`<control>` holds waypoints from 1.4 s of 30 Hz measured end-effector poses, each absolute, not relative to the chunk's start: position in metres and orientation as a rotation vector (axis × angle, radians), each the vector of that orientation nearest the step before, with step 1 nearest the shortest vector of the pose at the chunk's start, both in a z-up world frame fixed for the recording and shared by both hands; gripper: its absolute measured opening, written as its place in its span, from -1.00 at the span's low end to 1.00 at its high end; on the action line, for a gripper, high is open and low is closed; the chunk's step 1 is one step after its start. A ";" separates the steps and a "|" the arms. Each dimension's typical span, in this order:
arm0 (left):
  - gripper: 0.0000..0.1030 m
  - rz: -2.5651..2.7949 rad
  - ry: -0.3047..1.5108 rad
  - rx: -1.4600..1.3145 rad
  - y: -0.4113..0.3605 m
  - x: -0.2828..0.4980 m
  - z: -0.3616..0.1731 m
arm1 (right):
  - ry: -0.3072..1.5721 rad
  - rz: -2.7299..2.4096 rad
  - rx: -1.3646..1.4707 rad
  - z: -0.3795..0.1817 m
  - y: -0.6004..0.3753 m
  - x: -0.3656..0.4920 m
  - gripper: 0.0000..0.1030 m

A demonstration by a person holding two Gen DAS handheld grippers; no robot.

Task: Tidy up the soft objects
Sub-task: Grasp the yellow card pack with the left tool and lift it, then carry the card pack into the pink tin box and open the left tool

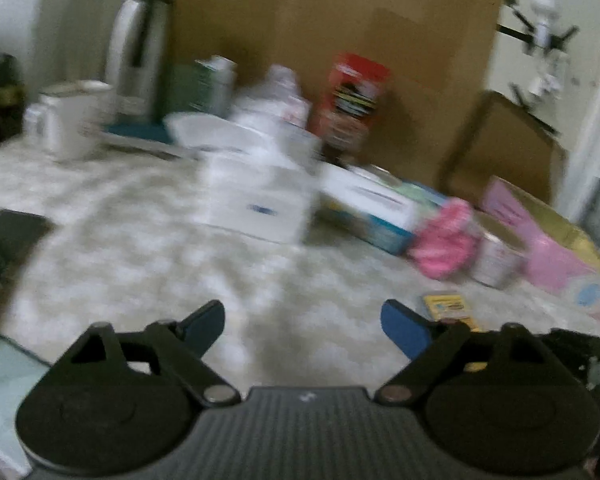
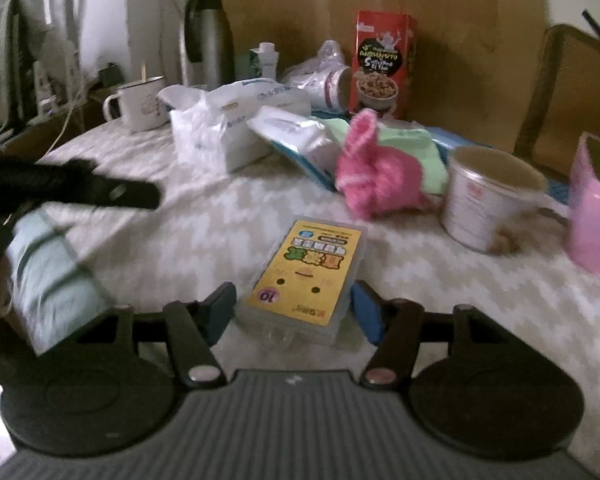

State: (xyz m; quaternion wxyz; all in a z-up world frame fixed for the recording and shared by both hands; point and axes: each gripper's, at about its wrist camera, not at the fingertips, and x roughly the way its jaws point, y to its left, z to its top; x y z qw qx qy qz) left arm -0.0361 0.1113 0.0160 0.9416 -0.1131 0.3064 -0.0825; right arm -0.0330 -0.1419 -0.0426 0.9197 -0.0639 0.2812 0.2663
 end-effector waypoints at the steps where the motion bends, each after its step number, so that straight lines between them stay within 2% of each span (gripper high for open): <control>1: 0.61 -0.214 0.641 -0.243 0.106 -0.034 0.015 | 0.571 0.540 -0.137 -0.044 -0.148 -0.039 0.28; 3: 0.60 -0.303 0.672 -0.263 0.092 -0.030 0.015 | 0.564 0.506 -0.139 -0.046 -0.160 -0.049 0.29; 7: 0.60 -0.423 0.744 -0.271 0.060 -0.024 0.011 | 0.534 0.472 -0.129 -0.051 -0.174 -0.061 0.47; 12: 0.55 -0.486 0.808 -0.214 0.015 -0.020 0.008 | 0.509 0.492 -0.095 -0.056 -0.181 -0.061 0.47; 14: 0.43 -0.462 0.794 -0.157 0.001 -0.022 0.009 | 0.495 0.511 -0.088 -0.058 -0.180 -0.062 0.34; 15: 0.34 -0.464 0.789 -0.139 -0.007 -0.021 0.008 | 0.482 0.526 -0.098 -0.059 -0.178 -0.063 0.18; 16: 0.17 -0.473 0.786 -0.131 -0.012 -0.019 0.009 | 0.478 0.535 -0.101 -0.059 -0.177 -0.062 0.18; 23: -0.11 -0.520 0.775 -0.069 -0.050 -0.014 0.028 | 0.384 0.465 0.000 -0.046 -0.211 -0.068 0.17; 29: -0.11 -0.640 0.655 -0.007 -0.117 0.005 0.078 | 0.215 0.296 -0.023 -0.010 -0.261 -0.063 0.17; 33: -0.11 -0.717 0.558 0.050 -0.179 0.030 0.100 | 0.171 0.194 0.006 0.006 -0.304 -0.038 0.17; 39: -0.02 -0.712 0.545 0.086 -0.254 0.075 0.087 | 0.222 0.021 0.039 0.001 -0.353 0.022 0.20; 42: -0.03 -0.653 0.553 0.065 -0.250 0.082 0.079 | 0.240 -0.040 0.052 -0.003 -0.364 0.029 0.22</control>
